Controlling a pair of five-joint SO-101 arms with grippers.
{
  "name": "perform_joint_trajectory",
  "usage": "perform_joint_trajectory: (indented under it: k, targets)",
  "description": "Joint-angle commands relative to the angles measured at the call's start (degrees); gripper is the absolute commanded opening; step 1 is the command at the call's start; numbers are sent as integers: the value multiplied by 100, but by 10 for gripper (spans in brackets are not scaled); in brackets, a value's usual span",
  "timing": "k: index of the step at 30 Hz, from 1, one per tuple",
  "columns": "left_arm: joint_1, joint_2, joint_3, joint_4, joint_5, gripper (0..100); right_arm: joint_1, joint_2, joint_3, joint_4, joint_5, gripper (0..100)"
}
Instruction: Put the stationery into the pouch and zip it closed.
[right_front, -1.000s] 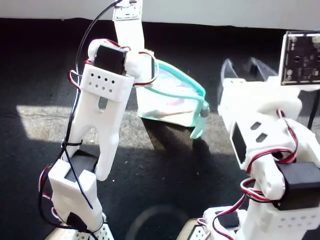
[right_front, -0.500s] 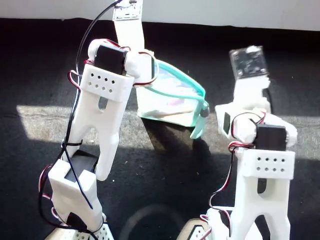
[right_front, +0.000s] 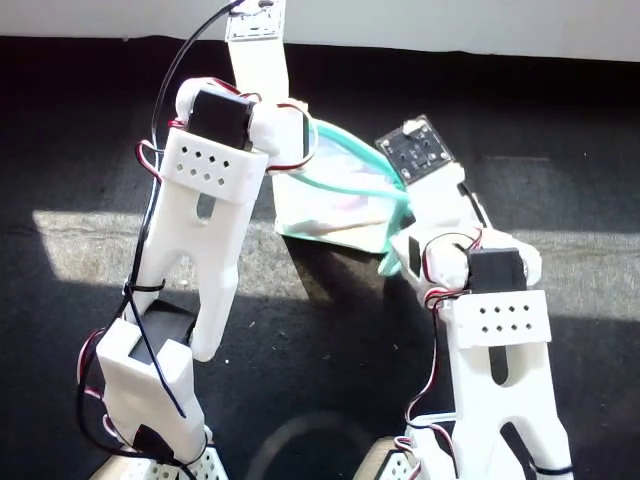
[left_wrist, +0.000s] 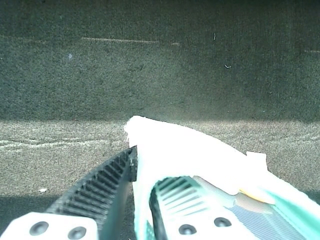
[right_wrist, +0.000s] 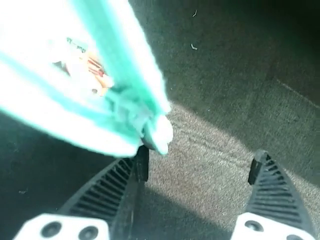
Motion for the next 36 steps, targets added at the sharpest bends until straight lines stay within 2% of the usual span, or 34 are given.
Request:
perform_joint_trajectory:
  k: [1, 5, 9, 11, 14, 15, 16, 27, 34, 36]
  targets:
    - [-48, 163, 163, 44, -44, 8, -48, 4, 251, -716, 88, 317]
    - [-57, 163, 163, 44, -44, 8, -48, 4, 901, -1262, 756, 317]
    - [-57, 163, 163, 44, -44, 10, -48, -13, 1156, -1323, 1037, 306]
    - [-57, 163, 163, 44, -44, 10, -48, -75, 1156, -1314, 1196, 224]
    - [-57, 163, 163, 44, -44, 10, -48, -251, 1112, -1314, 1415, 22]
    - [-66, 163, 163, 44, -44, 10, -48, -382, 1095, -1314, 1345, 0]
    - [-92, 163, 163, 44, -44, 10, -48, -576, 1095, -1314, 1231, 22]
    - [-233, 198, 163, 44, -35, 10, -57, -2818, 1499, -444, -132, 7]
    - [-338, 154, 136, 35, -70, 11, -48, -3143, 2325, -462, -237, 10]
    - [-426, 154, 136, 35, -677, 11, -48, -3143, 2352, -470, -290, 46]
